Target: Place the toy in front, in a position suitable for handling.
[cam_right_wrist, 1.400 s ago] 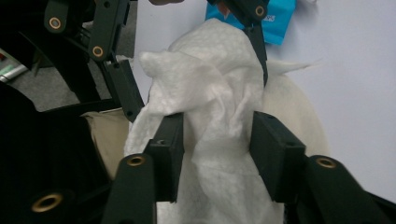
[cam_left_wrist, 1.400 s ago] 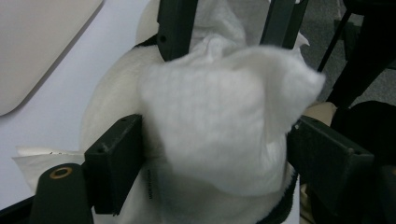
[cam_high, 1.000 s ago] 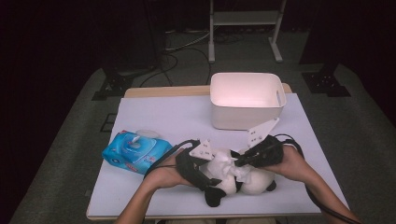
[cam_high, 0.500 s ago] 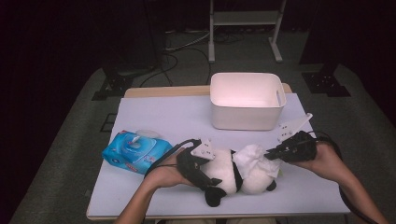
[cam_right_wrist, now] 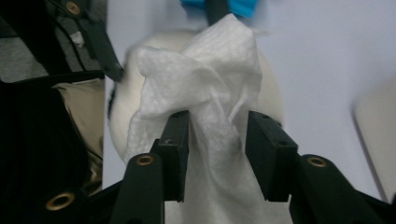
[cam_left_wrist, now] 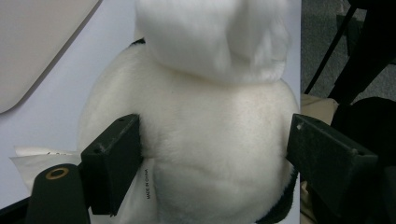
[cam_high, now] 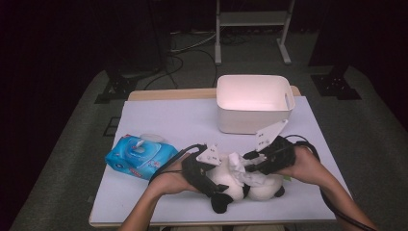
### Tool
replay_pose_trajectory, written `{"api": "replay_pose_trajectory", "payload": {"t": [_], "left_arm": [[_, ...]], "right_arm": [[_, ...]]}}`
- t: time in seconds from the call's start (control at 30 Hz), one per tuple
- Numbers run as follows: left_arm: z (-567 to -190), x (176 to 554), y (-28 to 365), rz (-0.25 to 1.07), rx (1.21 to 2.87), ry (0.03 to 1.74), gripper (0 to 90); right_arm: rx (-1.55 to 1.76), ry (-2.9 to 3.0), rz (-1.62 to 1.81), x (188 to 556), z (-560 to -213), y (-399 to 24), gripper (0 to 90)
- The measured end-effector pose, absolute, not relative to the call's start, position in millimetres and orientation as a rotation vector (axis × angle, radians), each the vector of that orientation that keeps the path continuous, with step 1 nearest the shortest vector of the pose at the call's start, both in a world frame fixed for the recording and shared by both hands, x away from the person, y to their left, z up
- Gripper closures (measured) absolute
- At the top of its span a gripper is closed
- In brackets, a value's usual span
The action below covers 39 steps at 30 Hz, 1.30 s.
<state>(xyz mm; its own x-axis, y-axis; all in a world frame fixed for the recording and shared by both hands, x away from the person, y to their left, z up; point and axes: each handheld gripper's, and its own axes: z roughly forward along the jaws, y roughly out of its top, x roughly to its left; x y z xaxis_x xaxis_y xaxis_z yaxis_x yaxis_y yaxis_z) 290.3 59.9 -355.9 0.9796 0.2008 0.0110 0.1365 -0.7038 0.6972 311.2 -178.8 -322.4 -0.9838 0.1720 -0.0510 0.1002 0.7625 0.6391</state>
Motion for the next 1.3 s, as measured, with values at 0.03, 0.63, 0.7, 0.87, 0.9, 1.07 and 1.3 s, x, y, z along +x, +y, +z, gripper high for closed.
{"api": "replay_pose_trajectory", "payload": {"t": [0.03,0.63,0.7,0.87,0.9,1.07,1.3], "left_arm": [[-356,290,60,0.110,2.359,0.239,18.6],[-360,289,60,0.126,2.365,0.237,19.5],[-360,289,60,0.130,2.369,0.234,19.5],[-360,289,60,0.132,2.370,0.230,19.5],[-360,289,61,0.132,2.370,0.229,19.5],[-361,289,61,0.130,2.369,0.231,19.5],[-361,289,61,0.128,2.368,0.230,19.5]], "right_arm": [[0.187,2.859,1.041,310,-324,-172,57.9],[0.140,2.904,1.165,309,-344,-152,86.4],[0.133,2.908,1.159,310,-343,-156,86.7],[0.171,2.921,1.105,309,-340,-172,86.9],[0.176,2.920,1.092,310,-340,-174,86.9],[0.245,2.906,1.054,310,-338,-199,86.8],[0.357,2.885,1.047,308,-341,-237,86.6]]}}
